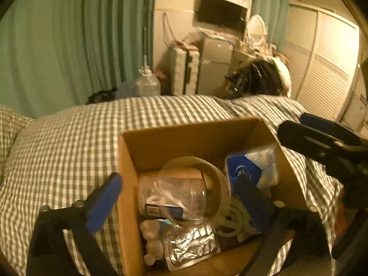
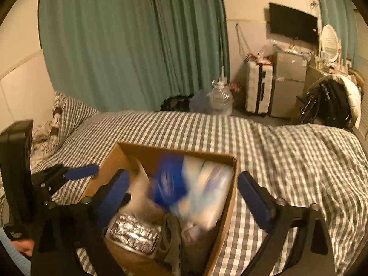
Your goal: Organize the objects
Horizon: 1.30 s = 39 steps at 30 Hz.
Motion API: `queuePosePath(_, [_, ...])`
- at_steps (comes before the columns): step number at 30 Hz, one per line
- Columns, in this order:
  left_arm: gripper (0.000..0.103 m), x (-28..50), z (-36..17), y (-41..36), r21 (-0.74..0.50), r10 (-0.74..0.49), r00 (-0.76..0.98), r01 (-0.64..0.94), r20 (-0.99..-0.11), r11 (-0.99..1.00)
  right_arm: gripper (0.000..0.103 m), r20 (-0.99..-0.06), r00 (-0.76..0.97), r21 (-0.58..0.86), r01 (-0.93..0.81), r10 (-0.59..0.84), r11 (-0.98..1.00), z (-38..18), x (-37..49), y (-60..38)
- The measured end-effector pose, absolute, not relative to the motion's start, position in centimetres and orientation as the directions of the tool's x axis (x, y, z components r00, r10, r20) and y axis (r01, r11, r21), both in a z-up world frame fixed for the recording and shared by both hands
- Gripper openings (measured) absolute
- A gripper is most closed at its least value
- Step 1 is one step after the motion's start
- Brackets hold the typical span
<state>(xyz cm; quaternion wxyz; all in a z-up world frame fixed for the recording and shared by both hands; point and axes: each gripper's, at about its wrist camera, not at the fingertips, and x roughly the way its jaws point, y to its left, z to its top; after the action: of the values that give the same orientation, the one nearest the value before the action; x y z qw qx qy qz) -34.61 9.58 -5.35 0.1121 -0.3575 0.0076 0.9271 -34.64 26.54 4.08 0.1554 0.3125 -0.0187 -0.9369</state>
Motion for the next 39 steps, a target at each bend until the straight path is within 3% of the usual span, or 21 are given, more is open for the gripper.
queuePosePath(8, [0.103, -31.4, 0.3, 8.4, -0.071, 0.176, -0.782, -0.167, -0.598, -0.983, 0.102, -0.536, -0.813, 0.066, 0.228, -0.227, -0.971, 8.8, -30.9, 27.4])
queuePosePath(16, [0.103, -24.9, 9.1, 6.1, -0.082, 0.143, -0.872, -0.118, -0.467, -0.990, 0.103, -0.440, -0.883, -0.019, 0.190, -0.162, -0.982, 17.4, -23.4, 26.6])
queuePosePath(22, [0.103, -20.6, 12.3, 5.2, -0.052, 0.118, -0.917, -0.106, -0.381, -0.993, 0.103, -0.377, -0.911, -0.024, 0.189, -0.166, -0.982, 20.7, -18.3, 26.0])
queuePosePath(29, [0.103, -15.8, 9.2, 5.9, 0.003, 0.051, -0.961, -0.054, -0.272, -0.999, 0.103, -0.300, -0.939, 0.036, 0.166, -0.169, -0.985, 17.3, -13.2, 26.9])
queuePosePath(33, [0.103, -13.8, 4.6, 6.5, -0.037, 0.020, -0.957, -0.010, -0.290, -0.999, 0.103, -0.267, -0.952, 0.060, 0.140, -0.151, -0.988, 11.2, -12.2, 27.9])
queuePosePath(39, [0.103, -14.8, 0.1, 6.6, -0.017, -0.041, -0.924, 0.051, -0.380, -0.999, 0.103, -0.352, -0.934, 0.015, 0.062, -0.064, -0.998, 7.1, -15.6, 28.9])
